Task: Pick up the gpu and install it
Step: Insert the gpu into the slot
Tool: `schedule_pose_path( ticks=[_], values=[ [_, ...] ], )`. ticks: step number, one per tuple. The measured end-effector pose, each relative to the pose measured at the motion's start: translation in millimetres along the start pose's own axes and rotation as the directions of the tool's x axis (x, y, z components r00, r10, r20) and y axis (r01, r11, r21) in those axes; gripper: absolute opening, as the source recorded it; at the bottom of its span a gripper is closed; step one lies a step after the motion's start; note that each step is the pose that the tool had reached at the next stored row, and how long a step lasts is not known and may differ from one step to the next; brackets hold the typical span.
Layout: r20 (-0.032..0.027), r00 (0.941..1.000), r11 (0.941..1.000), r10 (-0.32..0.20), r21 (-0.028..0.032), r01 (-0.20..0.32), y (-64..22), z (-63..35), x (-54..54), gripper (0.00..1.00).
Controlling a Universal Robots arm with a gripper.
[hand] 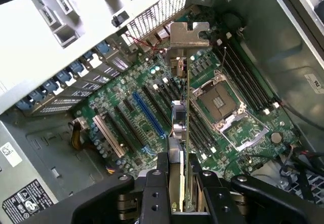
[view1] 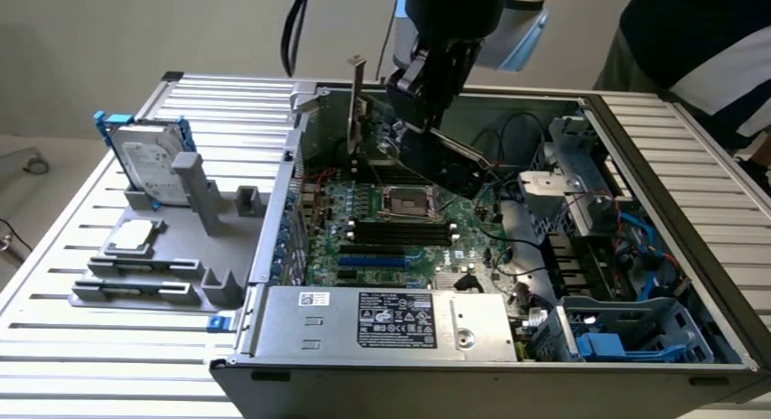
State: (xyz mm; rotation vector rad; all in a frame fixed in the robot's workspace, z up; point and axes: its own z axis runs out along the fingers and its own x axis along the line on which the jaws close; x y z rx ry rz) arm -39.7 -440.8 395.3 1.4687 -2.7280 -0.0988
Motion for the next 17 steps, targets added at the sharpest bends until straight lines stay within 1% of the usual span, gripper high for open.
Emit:
schedule_pose_path(
  ticks=[2,5,7,10,12,16,17],
  values=[
    [0.0008,0.9994,0.9994,-0.036,-0.0012,0.036,0.0,1.2,0.1,0.27],
    [0.0038,0.9959,0.9959,-0.09,-0.0046,0.09,-0.2,3.2,0.0,0.27],
    [0.0067,0.992,0.992,-0.126,-0.0072,0.126,-0.3,4.5,0.0,0.27],
    [0.0116,0.9838,0.9838,-0.179,-0.0111,0.179,-0.5,6.4,0.0,0.27],
    [0.0185,0.9776,0.9776,-0.21,-0.0149,0.21,-0.5,7.5,0.0,0.27],
    [0.0359,0.9634,0.9635,-0.266,-0.0232,0.267,0.1,10.1,0.5,0.27],
    [0.0386,0.9609,0.9611,-0.274,-0.0244,0.275,0.9,10.6,1.1,0.27]
  ],
)
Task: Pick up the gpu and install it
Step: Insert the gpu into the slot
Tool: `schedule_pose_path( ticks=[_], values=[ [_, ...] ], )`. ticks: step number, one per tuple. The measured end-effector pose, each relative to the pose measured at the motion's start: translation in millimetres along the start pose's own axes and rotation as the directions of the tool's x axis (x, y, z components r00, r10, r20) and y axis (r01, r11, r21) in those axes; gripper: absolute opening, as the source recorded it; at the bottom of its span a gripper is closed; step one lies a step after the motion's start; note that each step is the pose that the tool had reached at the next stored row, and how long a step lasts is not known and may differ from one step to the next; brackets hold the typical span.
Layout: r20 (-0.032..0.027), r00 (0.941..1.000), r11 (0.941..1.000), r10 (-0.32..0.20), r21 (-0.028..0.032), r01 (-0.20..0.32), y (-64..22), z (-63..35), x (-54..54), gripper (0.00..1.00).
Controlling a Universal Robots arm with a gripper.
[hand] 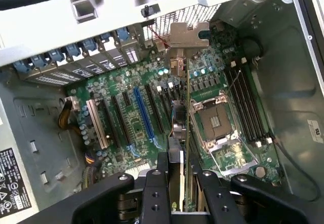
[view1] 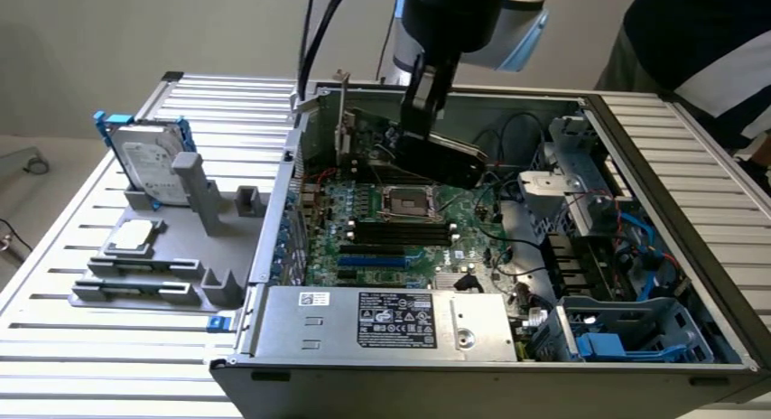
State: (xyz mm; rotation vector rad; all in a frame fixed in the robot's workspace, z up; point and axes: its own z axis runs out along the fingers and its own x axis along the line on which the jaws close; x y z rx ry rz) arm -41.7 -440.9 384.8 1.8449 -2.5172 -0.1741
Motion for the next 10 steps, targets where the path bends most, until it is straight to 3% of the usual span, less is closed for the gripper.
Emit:
schedule_pose_path(
  ticks=[5,10],
  values=[
    [0.0014,0.9996,0.9996,-0.029,-0.0029,0.029,6.4,1.8,5.6,0.27],
    [0.0009,0.9978,0.9978,-0.067,-0.0054,0.067,6.6,4.4,9.9,0.27]
  ],
)
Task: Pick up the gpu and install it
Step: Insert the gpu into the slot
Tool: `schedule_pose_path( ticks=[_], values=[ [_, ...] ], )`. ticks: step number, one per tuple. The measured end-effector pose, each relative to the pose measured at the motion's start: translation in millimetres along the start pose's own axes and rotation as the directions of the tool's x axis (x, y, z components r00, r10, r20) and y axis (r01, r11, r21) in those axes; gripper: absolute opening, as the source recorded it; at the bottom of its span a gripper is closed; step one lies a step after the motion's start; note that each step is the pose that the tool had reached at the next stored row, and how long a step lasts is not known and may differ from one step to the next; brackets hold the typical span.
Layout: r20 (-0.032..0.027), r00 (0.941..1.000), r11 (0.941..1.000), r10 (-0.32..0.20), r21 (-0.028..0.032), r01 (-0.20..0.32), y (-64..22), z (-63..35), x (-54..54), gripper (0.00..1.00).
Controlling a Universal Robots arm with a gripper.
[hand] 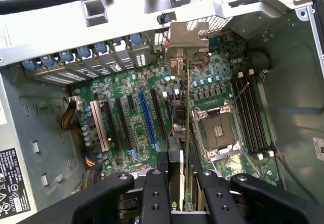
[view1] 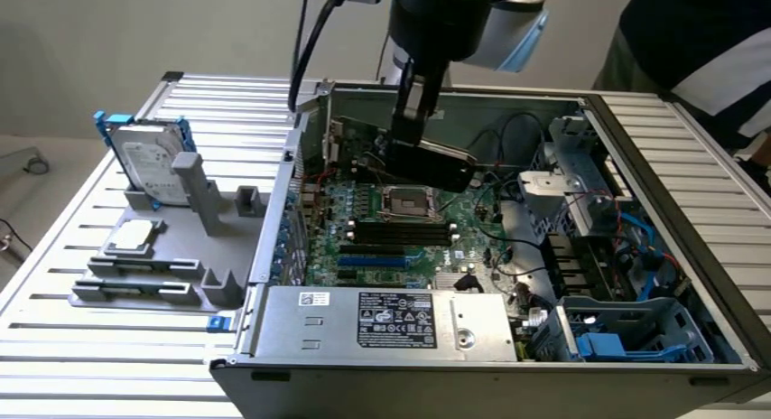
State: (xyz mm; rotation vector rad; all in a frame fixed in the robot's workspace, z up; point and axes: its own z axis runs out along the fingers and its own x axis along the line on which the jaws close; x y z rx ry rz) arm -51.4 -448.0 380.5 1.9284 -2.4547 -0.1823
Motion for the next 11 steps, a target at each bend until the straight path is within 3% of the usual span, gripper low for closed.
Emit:
schedule_pose_path(
  ticks=[11],
  values=[
    [-0.0059,0.9949,0.9949,-0.101,-0.0067,0.1,-1.6,9.7,5.6,0.27]
  ],
)
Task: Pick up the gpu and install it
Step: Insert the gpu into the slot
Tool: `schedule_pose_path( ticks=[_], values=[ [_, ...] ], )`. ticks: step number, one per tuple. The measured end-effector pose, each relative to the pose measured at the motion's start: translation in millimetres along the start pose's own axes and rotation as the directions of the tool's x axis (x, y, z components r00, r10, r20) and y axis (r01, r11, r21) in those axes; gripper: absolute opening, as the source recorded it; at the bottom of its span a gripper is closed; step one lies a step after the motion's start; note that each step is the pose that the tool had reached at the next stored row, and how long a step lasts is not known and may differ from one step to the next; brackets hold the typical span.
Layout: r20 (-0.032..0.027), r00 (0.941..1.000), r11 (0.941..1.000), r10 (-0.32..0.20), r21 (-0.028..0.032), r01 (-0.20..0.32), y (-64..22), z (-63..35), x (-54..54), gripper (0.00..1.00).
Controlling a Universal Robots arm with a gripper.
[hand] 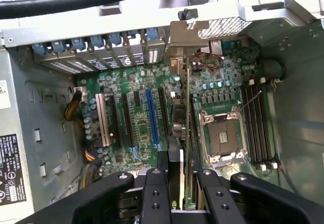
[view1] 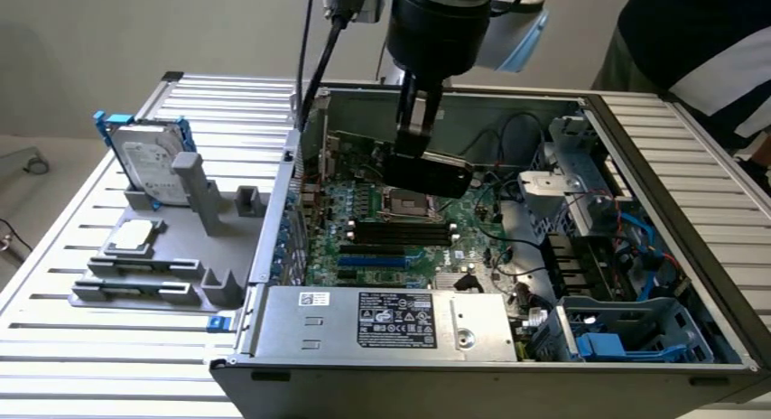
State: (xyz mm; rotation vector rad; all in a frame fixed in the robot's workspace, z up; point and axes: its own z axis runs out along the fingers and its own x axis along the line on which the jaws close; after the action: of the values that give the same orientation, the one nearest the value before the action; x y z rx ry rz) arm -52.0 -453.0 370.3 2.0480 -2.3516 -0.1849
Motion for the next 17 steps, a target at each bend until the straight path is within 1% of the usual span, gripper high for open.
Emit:
schedule_pose_path(
  ticks=[5,17],
  values=[
    [-0.0005,0.9993,0.9993,-0.037,-0.0012,0.037,0.7,6.1,2.7,0.27],
    [-0.0014,0.9956,0.9956,-0.094,-0.0016,0.094,5.8,22.1,10.6,0.27]
  ],
)
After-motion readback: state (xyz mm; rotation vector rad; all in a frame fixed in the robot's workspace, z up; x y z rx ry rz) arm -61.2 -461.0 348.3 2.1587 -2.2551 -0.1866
